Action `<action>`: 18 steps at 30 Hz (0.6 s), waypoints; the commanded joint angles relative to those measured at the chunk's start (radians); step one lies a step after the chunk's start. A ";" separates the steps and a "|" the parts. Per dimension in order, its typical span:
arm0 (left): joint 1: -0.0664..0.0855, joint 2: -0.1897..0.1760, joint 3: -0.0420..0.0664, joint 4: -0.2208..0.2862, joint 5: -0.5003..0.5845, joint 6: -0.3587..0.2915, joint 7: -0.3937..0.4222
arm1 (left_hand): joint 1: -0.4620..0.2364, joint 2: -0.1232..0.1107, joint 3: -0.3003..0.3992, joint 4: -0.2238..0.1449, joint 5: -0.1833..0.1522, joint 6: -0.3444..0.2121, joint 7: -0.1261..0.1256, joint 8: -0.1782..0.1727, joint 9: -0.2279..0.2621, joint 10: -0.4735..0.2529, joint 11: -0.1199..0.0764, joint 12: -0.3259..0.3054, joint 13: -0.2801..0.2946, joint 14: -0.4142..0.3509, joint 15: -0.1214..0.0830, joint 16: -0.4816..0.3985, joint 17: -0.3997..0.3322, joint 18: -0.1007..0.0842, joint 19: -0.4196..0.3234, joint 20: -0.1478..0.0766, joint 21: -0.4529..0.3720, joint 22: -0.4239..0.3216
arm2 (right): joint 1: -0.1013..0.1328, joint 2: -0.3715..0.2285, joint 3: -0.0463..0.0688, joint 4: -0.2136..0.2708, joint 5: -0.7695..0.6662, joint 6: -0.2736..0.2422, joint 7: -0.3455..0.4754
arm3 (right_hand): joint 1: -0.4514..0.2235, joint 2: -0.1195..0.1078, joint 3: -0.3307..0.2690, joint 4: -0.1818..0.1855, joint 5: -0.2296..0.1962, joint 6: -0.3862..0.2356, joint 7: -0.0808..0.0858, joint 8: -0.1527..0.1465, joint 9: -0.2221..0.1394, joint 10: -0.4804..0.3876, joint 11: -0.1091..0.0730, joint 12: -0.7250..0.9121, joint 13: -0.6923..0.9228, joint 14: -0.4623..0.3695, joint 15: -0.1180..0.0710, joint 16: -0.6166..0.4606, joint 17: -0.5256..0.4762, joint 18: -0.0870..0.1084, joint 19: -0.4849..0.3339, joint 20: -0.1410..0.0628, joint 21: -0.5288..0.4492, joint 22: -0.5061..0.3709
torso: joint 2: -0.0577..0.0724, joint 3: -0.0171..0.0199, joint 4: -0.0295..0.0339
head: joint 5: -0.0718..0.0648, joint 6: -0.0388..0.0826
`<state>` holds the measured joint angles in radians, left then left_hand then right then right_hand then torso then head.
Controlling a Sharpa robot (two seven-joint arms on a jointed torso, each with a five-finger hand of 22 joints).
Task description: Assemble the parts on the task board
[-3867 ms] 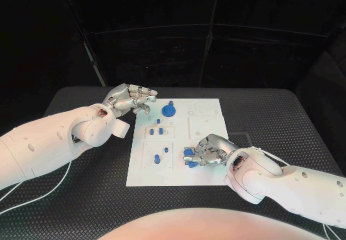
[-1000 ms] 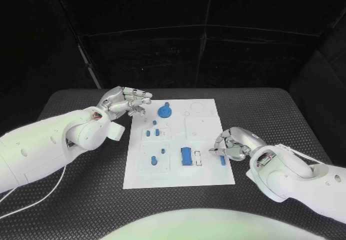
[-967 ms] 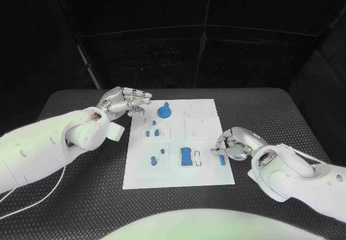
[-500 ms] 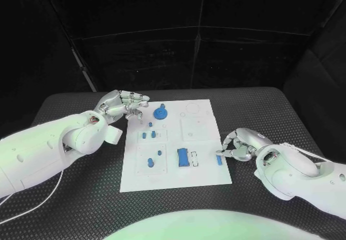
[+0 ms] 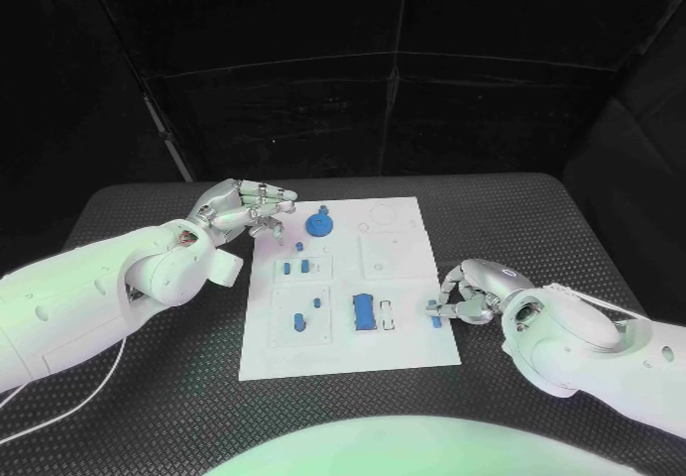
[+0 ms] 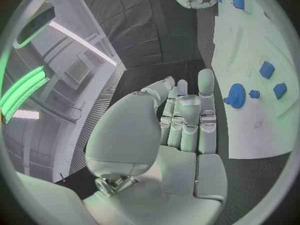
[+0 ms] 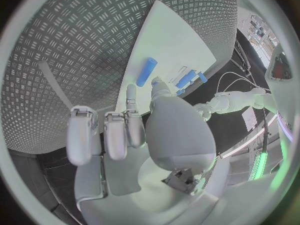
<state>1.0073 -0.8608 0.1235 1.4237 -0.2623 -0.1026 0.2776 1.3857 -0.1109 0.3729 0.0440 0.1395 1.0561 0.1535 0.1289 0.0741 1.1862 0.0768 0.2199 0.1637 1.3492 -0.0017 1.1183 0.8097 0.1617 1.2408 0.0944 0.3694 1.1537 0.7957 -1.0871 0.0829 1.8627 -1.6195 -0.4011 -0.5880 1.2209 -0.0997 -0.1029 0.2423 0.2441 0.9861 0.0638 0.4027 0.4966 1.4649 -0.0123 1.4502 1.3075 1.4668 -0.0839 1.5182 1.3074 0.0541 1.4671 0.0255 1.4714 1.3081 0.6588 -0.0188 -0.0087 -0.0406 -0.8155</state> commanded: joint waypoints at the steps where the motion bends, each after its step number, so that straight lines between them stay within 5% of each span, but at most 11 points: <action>1: 0.001 0.000 0.001 0.001 0.005 0.012 0.004 | -0.005 0.007 -0.006 0.001 0.004 -0.008 0.000 0.000 -0.001 -0.006 0.000 0.006 0.002 -0.006 0.000 -0.003 -0.001 0.020 -0.002 0.007 -0.006 -0.002 | 0.000 0.007 0.000 0.000 -0.021 0.040 -0.008 | 0.010 0.002 -0.007 -0.002 0.005 0.011 -0.002 -0.003 0.003 0.024 0.000 -0.003 0.138 0.079 0.006 -0.003 0.139 -0.012 0.025 0.005 -0.001 0.057 | 0.000 -0.0009 -0.0001 | -0.001 0.000; 18: 0.000 0.000 0.001 0.001 0.005 0.014 0.003 | -0.005 0.007 -0.006 0.001 0.004 -0.008 0.000 0.000 -0.001 -0.006 0.000 0.006 0.002 -0.006 0.000 -0.003 -0.001 0.020 -0.002 0.007 -0.006 -0.002 | -0.010 0.046 0.000 -0.019 -0.071 0.143 -0.039 | 0.135 0.046 0.044 -0.079 -0.033 0.028 -0.009 -0.017 0.006 0.026 -0.008 -0.003 0.141 0.080 -0.001 -0.001 0.144 -0.014 0.029 -0.002 0.004 0.069 | 0.002 -0.0008 0.0002 | 0.003 -0.004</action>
<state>1.0068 -0.8605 0.1235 1.4228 -0.2623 -0.1000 0.2771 1.3857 -0.1109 0.3729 0.0440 0.1395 1.0561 0.1535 0.1289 0.0741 1.1862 0.0768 0.2199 0.1645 1.3492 -0.0017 1.1183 0.8098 0.1618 1.2408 0.0944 0.3694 1.1538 0.7904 -1.0450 0.0884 1.8490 -1.6570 -0.3287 -0.6034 1.3460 -0.0590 -0.0638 0.1675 0.2149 1.0092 0.0592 0.3909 0.5100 1.4649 -0.0124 1.4502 1.3076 1.4667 -0.0839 1.5183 1.3073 0.0542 1.4671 0.0254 1.4714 1.3079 0.6605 -0.0197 -0.0087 -0.0381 -0.8190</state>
